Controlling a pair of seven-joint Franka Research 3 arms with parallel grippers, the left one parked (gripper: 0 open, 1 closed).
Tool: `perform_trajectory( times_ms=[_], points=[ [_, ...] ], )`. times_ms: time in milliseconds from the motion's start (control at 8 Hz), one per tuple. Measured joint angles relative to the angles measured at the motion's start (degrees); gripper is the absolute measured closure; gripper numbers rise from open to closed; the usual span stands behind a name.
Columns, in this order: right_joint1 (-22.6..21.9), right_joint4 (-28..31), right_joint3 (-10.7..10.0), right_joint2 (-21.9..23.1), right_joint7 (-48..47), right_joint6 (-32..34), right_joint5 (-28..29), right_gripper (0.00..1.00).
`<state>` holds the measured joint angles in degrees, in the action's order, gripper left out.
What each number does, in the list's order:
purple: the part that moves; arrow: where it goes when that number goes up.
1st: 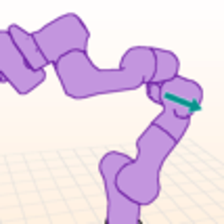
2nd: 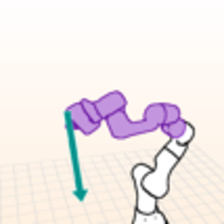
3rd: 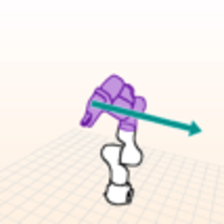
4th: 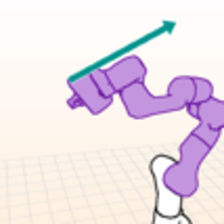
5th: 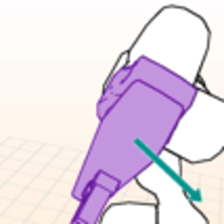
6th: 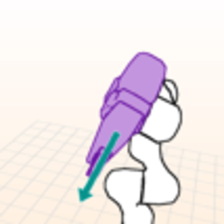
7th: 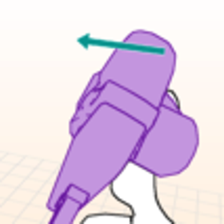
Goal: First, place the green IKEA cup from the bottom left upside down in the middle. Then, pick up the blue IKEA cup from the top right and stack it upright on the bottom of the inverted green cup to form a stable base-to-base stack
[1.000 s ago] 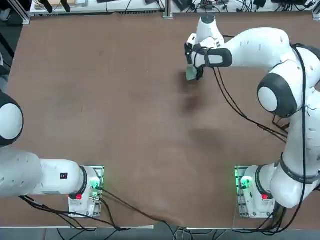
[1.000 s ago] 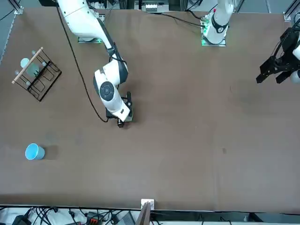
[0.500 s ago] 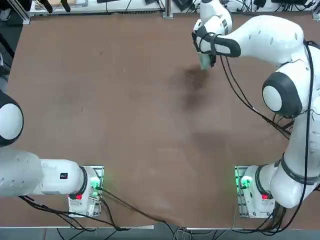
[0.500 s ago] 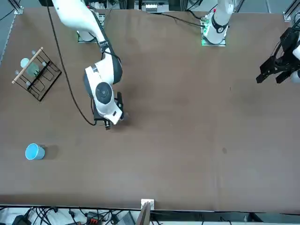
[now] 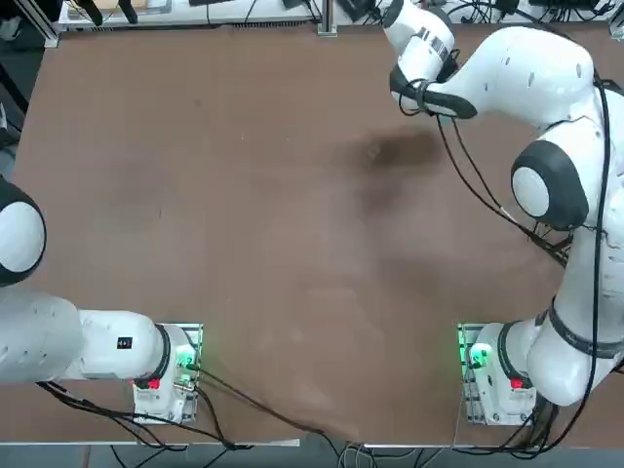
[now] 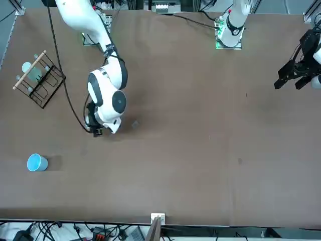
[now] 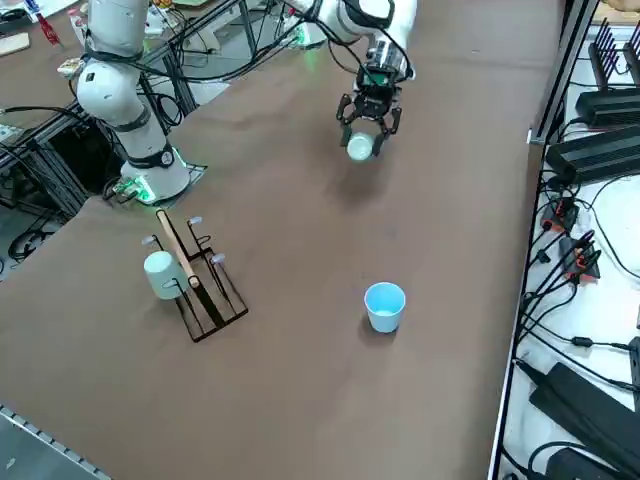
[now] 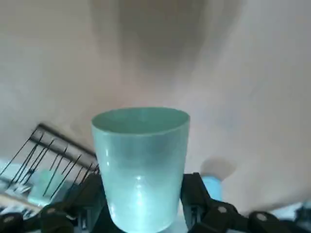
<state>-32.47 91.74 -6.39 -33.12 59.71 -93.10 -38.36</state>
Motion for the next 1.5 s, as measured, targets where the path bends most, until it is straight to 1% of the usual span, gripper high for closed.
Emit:
perform_trajectory(
  times_ms=[125,250,375,875,1250,1500],
  points=[
    [-0.38,0.46,0.01,-0.42,-7.82,5.37,-2.85,0.14],
    [-0.5,0.92,-0.01,-0.8,-15.51,9.72,-3.81,0.14],
    [-0.44,1.33,-0.12,-1.41,-20.72,11.62,-3.86,0.14],
    [-0.16,1.94,-0.28,-7.99,-31.67,11.66,-2.84,0.14],
    [0.7,1.88,-0.46,-12.08,-34.04,10.53,-2.07,0.14],
    [2.72,1.81,-0.68,-12.95,-34.53,10.04,-2.15,0.14]
  ],
)
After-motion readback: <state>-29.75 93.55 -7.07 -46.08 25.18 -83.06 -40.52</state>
